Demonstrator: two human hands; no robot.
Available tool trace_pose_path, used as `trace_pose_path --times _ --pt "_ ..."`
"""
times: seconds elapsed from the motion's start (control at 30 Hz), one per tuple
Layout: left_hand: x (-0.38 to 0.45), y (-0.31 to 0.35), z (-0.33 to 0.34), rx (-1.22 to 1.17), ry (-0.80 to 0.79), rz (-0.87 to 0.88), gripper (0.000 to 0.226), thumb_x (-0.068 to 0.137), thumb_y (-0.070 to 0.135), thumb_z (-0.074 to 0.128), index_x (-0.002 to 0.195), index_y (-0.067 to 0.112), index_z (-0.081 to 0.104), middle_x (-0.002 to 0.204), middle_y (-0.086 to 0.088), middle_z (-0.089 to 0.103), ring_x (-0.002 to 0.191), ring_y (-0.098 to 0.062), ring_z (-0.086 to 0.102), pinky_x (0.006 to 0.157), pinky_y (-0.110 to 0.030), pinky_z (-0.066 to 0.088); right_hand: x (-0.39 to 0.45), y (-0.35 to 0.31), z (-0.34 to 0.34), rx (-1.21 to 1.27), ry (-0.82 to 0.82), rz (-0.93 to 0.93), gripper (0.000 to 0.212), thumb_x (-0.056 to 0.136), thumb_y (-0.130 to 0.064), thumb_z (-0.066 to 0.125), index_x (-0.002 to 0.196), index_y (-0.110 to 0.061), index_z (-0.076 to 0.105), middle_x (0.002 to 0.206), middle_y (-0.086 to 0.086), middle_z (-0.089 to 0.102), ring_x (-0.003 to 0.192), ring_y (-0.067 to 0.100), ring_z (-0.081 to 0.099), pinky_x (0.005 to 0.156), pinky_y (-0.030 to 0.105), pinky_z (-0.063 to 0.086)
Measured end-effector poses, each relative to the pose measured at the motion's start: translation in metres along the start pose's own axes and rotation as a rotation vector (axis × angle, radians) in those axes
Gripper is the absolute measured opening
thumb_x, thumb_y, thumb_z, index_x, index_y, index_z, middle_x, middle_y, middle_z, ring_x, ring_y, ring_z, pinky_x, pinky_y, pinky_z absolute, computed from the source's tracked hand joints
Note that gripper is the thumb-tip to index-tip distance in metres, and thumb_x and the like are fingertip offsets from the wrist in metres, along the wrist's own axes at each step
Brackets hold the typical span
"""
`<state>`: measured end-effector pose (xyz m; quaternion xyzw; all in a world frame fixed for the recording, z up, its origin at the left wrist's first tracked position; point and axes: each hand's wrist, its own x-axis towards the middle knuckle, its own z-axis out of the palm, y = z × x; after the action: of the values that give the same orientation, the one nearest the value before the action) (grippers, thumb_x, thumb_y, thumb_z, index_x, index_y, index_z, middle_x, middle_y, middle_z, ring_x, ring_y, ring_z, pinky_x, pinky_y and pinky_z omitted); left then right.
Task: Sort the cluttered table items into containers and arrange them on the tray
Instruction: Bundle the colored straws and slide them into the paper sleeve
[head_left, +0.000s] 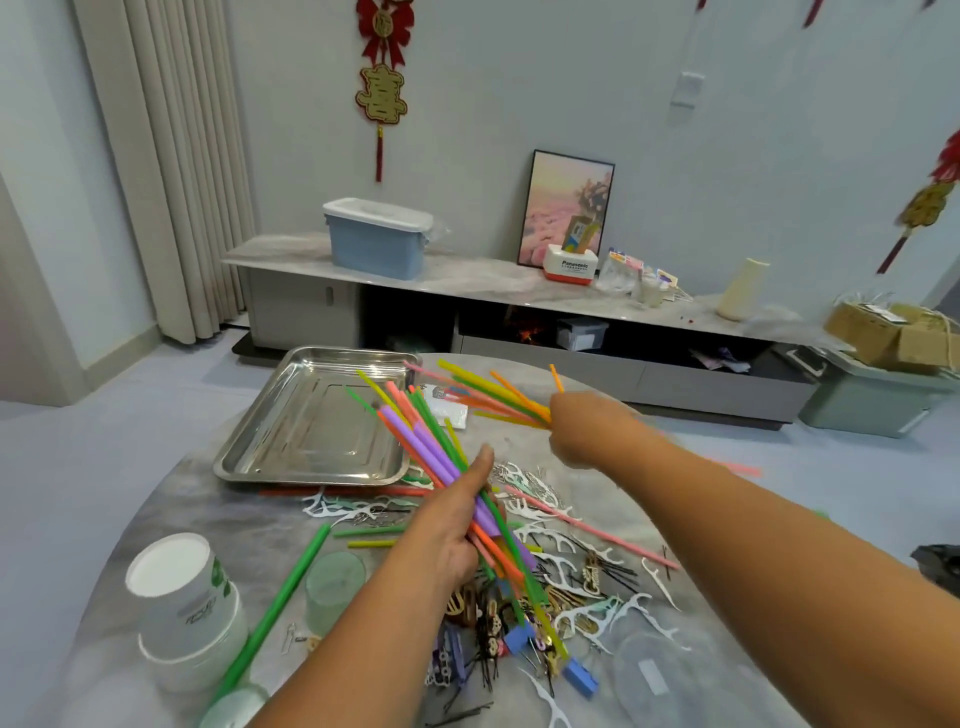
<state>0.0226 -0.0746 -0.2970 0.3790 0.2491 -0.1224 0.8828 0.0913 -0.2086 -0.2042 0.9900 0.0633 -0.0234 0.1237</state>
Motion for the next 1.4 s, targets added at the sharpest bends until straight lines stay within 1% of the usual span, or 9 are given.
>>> trace_pose_path --times 0.1,0.33,0.5,0.6,0.8,0.93,1.07,1.3,1.4 --pt "-0.013 0.003 0.009 0.031 -0.049 0.134 0.049 0.058 0.040 0.089 0.087 0.009 0.065 0.052 0.001 0.060 0.064 -0.025 0.056 0.080 -0.047 0.057 -0.017 -0.014 0.015 0.344 -0.001 0.017 0.013 0.093 -0.016 0.057 0.106 -0.014 0.058 0.094 0.007 0.062 0.086 0.032 0.062 0.070 0.034 0.047" --pt "-0.025 -0.003 0.015 0.159 -0.072 0.330 0.087 0.034 0.049 0.096 0.100 -0.002 0.071 0.089 -0.019 0.072 0.081 -0.033 0.070 0.083 -0.060 0.059 -0.060 -0.042 0.049 0.740 0.193 -0.080 0.008 0.100 -0.025 0.044 0.093 -0.027 0.040 0.079 -0.002 0.053 0.073 0.026 0.056 0.061 0.038 0.043" --pt "-0.023 0.003 0.011 0.133 -0.035 0.361 0.055 0.040 0.046 0.093 0.082 0.013 0.079 0.082 -0.010 0.076 0.072 -0.024 0.074 0.063 -0.036 0.059 -0.079 -0.052 0.049 0.998 0.244 -0.172 0.017 0.107 -0.033 0.032 0.097 -0.044 0.040 0.091 -0.012 0.059 0.075 0.006 0.061 0.061 0.029 0.050" --pt "-0.021 0.003 0.013 0.152 -0.025 0.401 0.040 0.054 0.039 0.089 0.085 0.016 0.081 0.087 -0.012 0.078 0.081 -0.029 0.076 0.068 -0.037 0.060 -0.088 -0.053 0.049 1.168 0.246 -0.197 0.048 0.110 -0.030 0.033 0.121 -0.076 0.034 0.097 -0.031 0.061 0.082 -0.012 0.064 0.061 0.010 0.044" --pt "-0.027 0.004 0.012 0.182 -0.186 0.427 0.028 0.075 0.018 0.086 0.101 0.013 0.079 0.102 -0.015 0.077 0.096 -0.031 0.075 0.085 -0.043 0.059 -0.089 -0.043 0.057 1.044 0.267 -0.234 0.112 0.095 0.001 0.052 0.141 -0.071 -0.020 0.098 -0.019 0.062 0.069 -0.002 0.063 0.057 0.016 0.045" --pt "-0.029 0.006 0.013 0.234 -0.216 0.488 0.016 0.078 0.009 0.082 0.092 0.017 0.081 0.098 -0.017 0.077 0.091 -0.032 0.075 0.080 -0.041 0.060 -0.087 -0.036 0.061 1.038 0.284 -0.229 0.113 0.093 0.002 0.053 0.144 -0.068 -0.021 0.090 -0.013 0.063 0.063 -0.002 0.062 0.049 0.014 0.042" --pt "-0.029 0.004 0.016 0.275 -0.162 0.568 0.020 0.076 0.006 0.079 0.085 0.023 0.080 0.090 -0.013 0.078 0.082 -0.027 0.076 0.069 -0.035 0.060 -0.085 -0.035 0.067 1.041 0.271 -0.271 0.111 0.095 -0.004 0.054 0.144 -0.066 -0.023 0.105 0.003 0.070 0.078 0.017 0.069 0.067 0.042 0.060" --pt "-0.031 0.003 0.014 0.276 -0.189 0.583 0.028 0.079 0.000 0.077 0.104 0.009 0.071 0.091 -0.019 0.076 0.084 -0.032 0.075 0.070 -0.039 0.061 -0.084 -0.030 0.074 0.986 0.255 -0.342 0.111 0.095 -0.003 0.053 0.143 -0.065 -0.026 0.128 -0.001 0.064 0.081 0.002 0.063 0.065 0.019 0.048" --pt "-0.030 0.004 0.014 0.256 -0.190 0.585 0.020 0.084 -0.004 0.071 0.099 0.009 0.070 0.083 -0.015 0.074 0.078 -0.029 0.074 0.067 -0.037 0.060 -0.087 -0.029 0.068 0.954 0.234 -0.373 0.114 0.094 -0.004 0.056 0.143 -0.063 -0.028 0.120 0.009 0.068 0.083 0.014 0.067 0.069 0.034 0.057"
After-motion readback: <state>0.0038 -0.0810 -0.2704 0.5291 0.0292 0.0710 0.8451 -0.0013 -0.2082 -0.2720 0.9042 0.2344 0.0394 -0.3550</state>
